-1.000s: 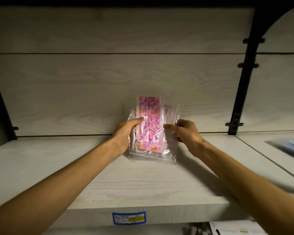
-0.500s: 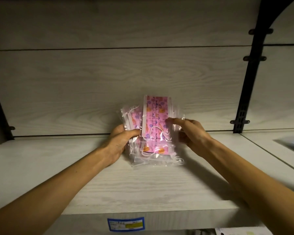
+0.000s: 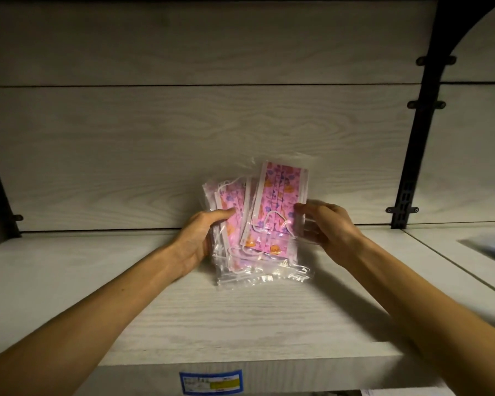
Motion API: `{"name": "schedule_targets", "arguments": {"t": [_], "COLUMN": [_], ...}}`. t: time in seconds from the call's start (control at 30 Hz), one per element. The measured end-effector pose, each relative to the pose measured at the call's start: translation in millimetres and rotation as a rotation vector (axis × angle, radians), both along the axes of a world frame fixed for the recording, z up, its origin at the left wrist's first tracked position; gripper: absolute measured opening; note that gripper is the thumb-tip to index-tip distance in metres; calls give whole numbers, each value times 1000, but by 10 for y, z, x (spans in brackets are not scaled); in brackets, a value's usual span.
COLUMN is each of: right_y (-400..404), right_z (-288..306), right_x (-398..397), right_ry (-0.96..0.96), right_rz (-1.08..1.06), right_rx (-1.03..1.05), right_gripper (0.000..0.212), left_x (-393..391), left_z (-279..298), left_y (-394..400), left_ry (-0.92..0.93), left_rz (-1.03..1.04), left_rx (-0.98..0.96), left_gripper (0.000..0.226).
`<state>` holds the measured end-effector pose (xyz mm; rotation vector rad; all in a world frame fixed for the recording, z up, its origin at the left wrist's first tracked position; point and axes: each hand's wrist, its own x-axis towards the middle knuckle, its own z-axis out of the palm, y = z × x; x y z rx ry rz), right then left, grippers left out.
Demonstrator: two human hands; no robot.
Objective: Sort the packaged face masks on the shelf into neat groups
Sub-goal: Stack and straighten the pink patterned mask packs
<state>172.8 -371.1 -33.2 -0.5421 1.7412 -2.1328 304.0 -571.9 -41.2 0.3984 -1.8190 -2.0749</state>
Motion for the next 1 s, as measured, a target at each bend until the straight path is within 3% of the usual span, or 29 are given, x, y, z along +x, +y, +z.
{"name": "schedule_targets", "arguments": {"t": [0.07, 0.2, 0.3, 0.47, 0.67, 0.8, 1.0], "right_y": [8, 72, 137, 110, 58, 53, 116], "right_z": [11, 65, 114, 72, 26, 25, 51], "right_x": [3, -48, -90, -72, -95, -81, -79], "right_ry": [0, -47, -70, -103, -98, -54, 78], "right_rz": [-17, -100, -59, 91, 142, 110, -8], "right_rx": [16, 53, 48, 146, 247, 195, 150], "right_gripper": [11, 17, 7, 11, 24, 11, 14], "left_x": [-6, -22, -21, -20, 3, -8, -43], "left_z": [4, -20, -29, -28, -62, -64, -78], "left_y": [-1, -20, -54, -49, -73, -90, -104], "left_ry": [16, -1, -12, -2, 31, 16, 10], "left_rz": [-34, -2, 49, 94, 64, 57, 102], "left_rx": [50, 54, -20, -94, -171, -149, -126], "left_gripper": [22, 22, 20, 47, 40, 45, 22]}}
